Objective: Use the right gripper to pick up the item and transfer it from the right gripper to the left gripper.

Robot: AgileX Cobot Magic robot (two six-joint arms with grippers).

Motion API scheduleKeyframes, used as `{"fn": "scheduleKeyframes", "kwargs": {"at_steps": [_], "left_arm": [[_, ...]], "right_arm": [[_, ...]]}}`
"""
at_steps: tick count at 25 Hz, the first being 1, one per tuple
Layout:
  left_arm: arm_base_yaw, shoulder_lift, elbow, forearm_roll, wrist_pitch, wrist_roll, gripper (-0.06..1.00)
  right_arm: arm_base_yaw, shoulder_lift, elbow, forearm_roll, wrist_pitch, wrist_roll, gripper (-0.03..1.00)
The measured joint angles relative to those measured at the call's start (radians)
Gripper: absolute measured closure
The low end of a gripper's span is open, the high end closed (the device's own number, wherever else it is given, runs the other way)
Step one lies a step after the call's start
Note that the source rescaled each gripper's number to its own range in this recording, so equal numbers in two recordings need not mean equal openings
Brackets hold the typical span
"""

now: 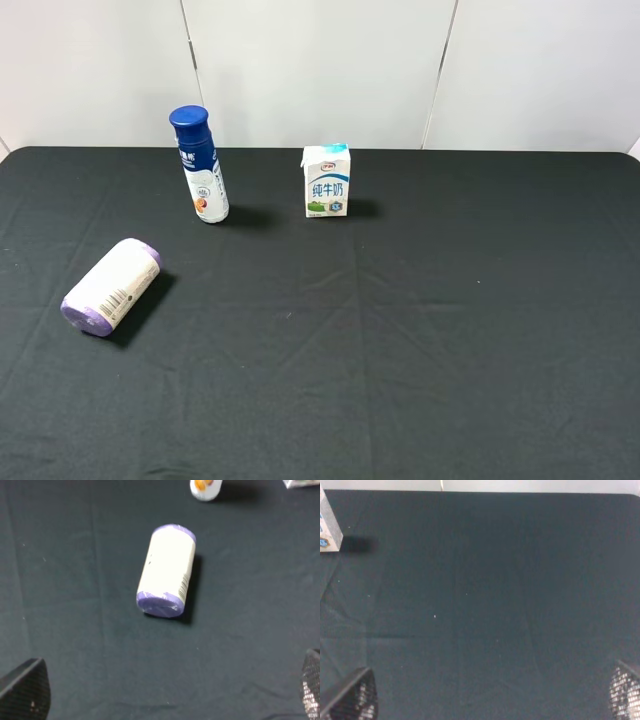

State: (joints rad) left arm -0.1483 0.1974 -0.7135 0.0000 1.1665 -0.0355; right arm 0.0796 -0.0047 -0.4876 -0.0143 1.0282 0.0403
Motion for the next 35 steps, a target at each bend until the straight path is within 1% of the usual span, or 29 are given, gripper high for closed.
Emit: {"fn": "scheduleKeyframes", "kwargs": {"at_steps": [5, 7, 12, 14, 17, 22, 31, 33, 35], "left_arm": [[0.000, -0.154, 0.091, 0.000, 0.000, 0.000, -0.06], [0.000, -0.197, 0.107, 0.000, -0.001, 0.000, -0.06], [0.000, -0.202, 0.146, 0.000, -0.008, 0.003, -0.06], [0.000, -0.202, 0.178, 0.000, -0.038, 0.003, -0.05], [0.000, -0.202, 0.219, 0.000, -0.092, 0.011, 0.00], [0.000, -0.202, 0.225, 0.000, -0.105, 0.018, 0.06], [0.000, -0.202, 0.225, 0.000, -0.105, 0.021, 0.07], [0.000, -0.202, 0.225, 0.000, -0.105, 0.021, 0.07], [0.000, -0.202, 0.225, 0.000, -0.105, 0.021, 0.07]], "right_arm": [[0.000, 0.000, 0.000, 0.000, 0.000, 0.000, -0.03], [0.000, 0.000, 0.000, 0.000, 0.000, 0.000, -0.03], [0.000, 0.000, 0.000, 0.000, 0.000, 0.000, -0.03], [0.000, 0.000, 0.000, 0.000, 0.000, 0.000, -0.03], [0.000, 0.000, 0.000, 0.000, 0.000, 0.000, -0.03], [0.000, 0.000, 0.000, 0.000, 0.000, 0.000, -0.03], [-0.003, 0.000, 0.000, 0.000, 0.000, 0.000, -0.03], [-0.028, 0.000, 0.000, 0.000, 0.000, 0.000, -0.03], [-0.072, 0.000, 0.000, 0.000, 0.000, 0.000, -0.03]]}}
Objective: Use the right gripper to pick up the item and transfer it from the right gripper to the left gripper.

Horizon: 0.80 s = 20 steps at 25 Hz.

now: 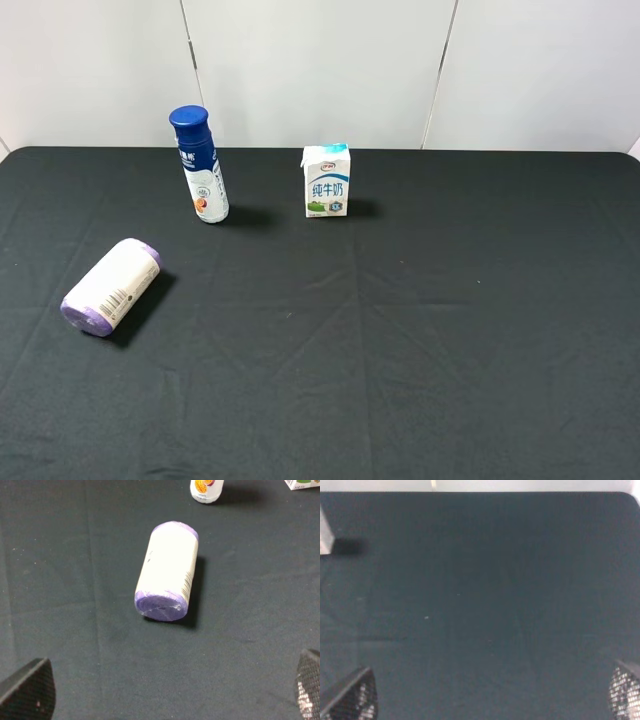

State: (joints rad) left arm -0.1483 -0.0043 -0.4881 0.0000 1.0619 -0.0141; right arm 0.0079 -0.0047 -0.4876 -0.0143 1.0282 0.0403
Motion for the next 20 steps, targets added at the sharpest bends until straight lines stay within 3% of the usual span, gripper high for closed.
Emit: {"fn": "scheduleKeyframes", "kwargs": {"at_steps": [4, 10, 20], "left_arm": [[0.010, 0.000, 0.000, 0.000, 0.000, 0.000, 0.08], [0.087, 0.000, 0.000, 0.000, 0.000, 0.000, 0.08], [0.093, 0.000, 0.000, 0.000, 0.000, 0.000, 0.08]], "right_arm": [[-0.067, 0.000, 0.000, 0.000, 0.000, 0.000, -0.03], [-0.070, 0.000, 0.000, 0.000, 0.000, 0.000, -0.03], [-0.070, 0.000, 0.000, 0.000, 0.000, 0.000, -0.03]]}}
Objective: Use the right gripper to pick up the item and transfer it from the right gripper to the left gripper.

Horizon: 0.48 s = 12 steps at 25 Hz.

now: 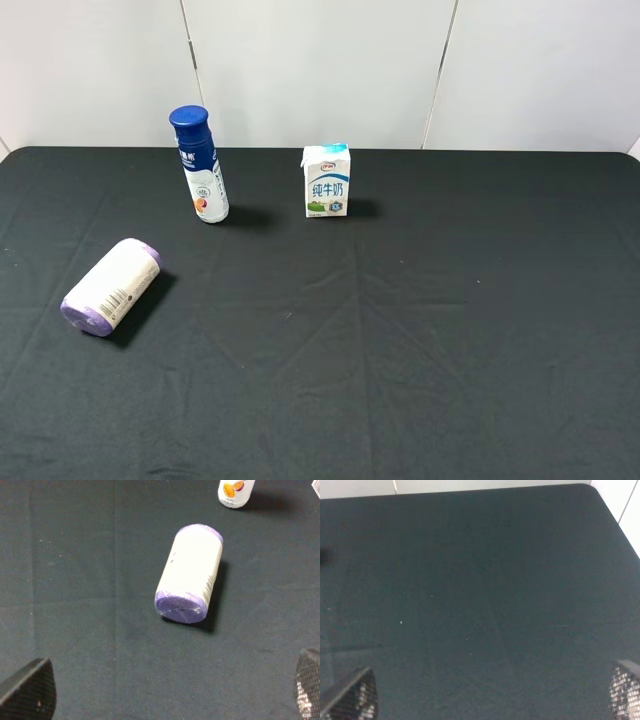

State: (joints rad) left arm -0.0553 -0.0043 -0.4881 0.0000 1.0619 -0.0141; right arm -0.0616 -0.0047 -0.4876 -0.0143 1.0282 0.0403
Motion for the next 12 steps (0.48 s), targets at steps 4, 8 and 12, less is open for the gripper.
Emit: {"fn": "scheduleKeyframes", "kwargs": {"at_steps": [4, 8, 12], "left_arm": [[0.000, 0.000, 0.000, 0.000, 0.000, 0.000, 0.08], [0.000, 0.000, 0.000, 0.000, 0.000, 0.000, 0.08], [0.000, 0.000, 0.000, 0.000, 0.000, 0.000, 0.08]], "right_arm": [[0.000, 0.000, 0.000, 0.000, 0.000, 0.000, -0.03], [0.000, 0.000, 0.000, 0.000, 0.000, 0.000, -0.03], [0.000, 0.000, 0.000, 0.000, 0.000, 0.000, -0.03]]}}
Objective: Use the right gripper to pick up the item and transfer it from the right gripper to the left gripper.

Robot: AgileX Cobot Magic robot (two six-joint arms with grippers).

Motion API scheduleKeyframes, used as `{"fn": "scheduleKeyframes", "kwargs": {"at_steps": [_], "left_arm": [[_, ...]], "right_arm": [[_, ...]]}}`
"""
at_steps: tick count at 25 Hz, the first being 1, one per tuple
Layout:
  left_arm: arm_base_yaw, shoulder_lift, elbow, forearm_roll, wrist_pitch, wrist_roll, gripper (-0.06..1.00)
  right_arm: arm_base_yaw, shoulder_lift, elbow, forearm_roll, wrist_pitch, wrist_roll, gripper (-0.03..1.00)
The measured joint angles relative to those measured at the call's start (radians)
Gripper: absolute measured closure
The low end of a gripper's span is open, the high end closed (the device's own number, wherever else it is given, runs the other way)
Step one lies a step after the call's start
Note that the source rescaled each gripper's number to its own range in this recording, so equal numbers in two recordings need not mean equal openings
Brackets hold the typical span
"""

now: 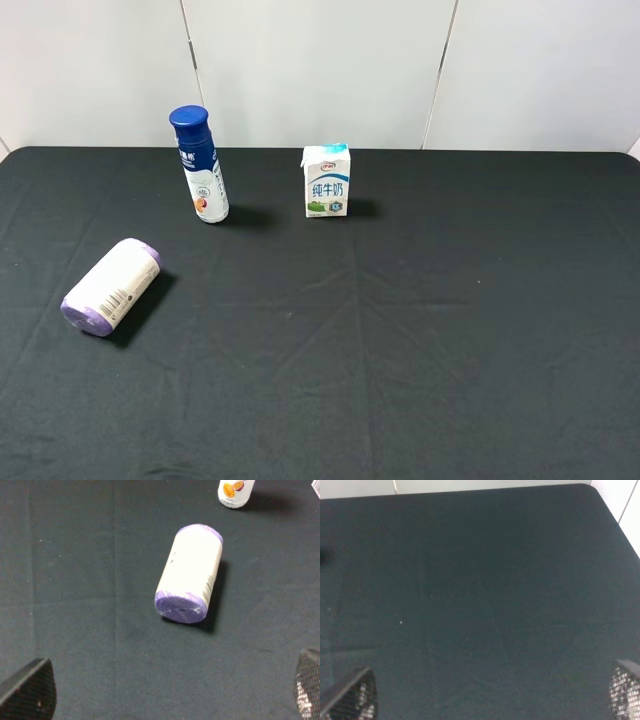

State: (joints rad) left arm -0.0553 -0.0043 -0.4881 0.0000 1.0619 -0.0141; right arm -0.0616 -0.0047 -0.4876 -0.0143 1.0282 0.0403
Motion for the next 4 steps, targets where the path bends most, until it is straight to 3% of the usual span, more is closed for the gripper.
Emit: {"fn": "scheduleKeyframes", "kwargs": {"at_steps": [4], "left_arm": [[0.000, 0.000, 0.000, 0.000, 0.000, 0.000, 0.08]], "right_arm": [[0.000, 0.000, 0.000, 0.000, 0.000, 0.000, -0.03]]}}
